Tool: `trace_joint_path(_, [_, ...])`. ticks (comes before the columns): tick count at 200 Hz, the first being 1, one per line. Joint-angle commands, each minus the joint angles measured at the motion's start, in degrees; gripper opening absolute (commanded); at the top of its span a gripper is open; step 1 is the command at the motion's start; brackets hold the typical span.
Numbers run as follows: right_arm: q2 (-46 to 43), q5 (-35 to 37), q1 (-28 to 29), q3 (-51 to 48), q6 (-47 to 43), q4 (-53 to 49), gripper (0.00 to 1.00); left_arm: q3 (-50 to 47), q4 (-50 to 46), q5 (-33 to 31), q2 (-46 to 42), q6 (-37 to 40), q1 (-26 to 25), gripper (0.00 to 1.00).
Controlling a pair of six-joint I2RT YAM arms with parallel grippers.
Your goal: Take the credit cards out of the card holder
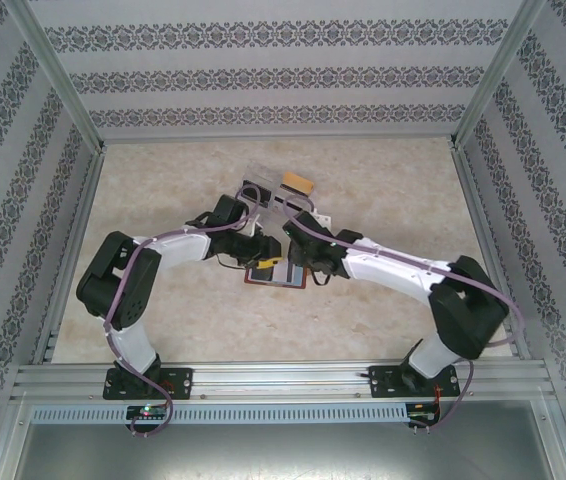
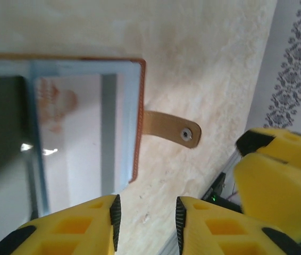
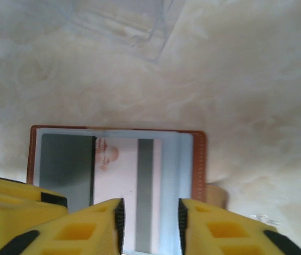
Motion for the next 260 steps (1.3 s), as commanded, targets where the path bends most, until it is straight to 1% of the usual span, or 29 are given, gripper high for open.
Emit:
trace_joint_path(1, [3.8, -4.3, 0.7, 2.7, 0.4, -0.4, 0.31, -0.9, -2.8, -1.9, -0.8, 1.7, 1.0, 0.33])
trace_joint_path(22, [6.0, -5.0, 0.6, 2.9, 1.5, -0.3, 0.31, -0.7, -2.9, -1.6, 0.3, 1.8, 1.0, 0.32])
trace_joint_path(52, [8.3, -6.4, 0.1, 3.3, 1.8, -0.4, 0.25, 0.4, -3.6, -1.8, 2.2, 2.4, 1.0, 0.30])
trace_joint_path(101, [11.0, -7.4, -0.4, 3.7, 2.1, -0.9, 0.25, 1.2, -3.2, -1.6, 4.7, 2.2, 1.0, 0.30])
trace_joint_path(116, [11.9, -7.4, -0.4, 4.0, 2.2, -1.6, 0.25, 1.5, -2.8, -0.8, 5.5, 2.1, 0.9, 0.30])
trace_joint_path(144, [13.0, -8.4, -0.7, 3.9, 2.8, -1.5, 0.30, 2.4, -4.2, -0.4, 6.9, 2.9, 0.4, 0.32])
trace_joint_path(167, [13.9, -9.2, -0.9, 3.8, 3.0, -1.3, 0.31, 2.8, -4.2, 0.3, 7.3, 3.1, 0.2, 0.32])
trace_joint_path(229, [13.0, -10.2, -1.8, 1.9, 3.8, 0.3, 0.25, 2.9, -4.9, -0.1, 8.8, 3.3, 0.1, 0.27])
trace_joint_path(260, [12.8, -10.5, -2.1, 1.2, 4.1, 0.6, 0.23, 2.8, -3.3, 1.5, 8.9, 2.8, 0.1, 0.24])
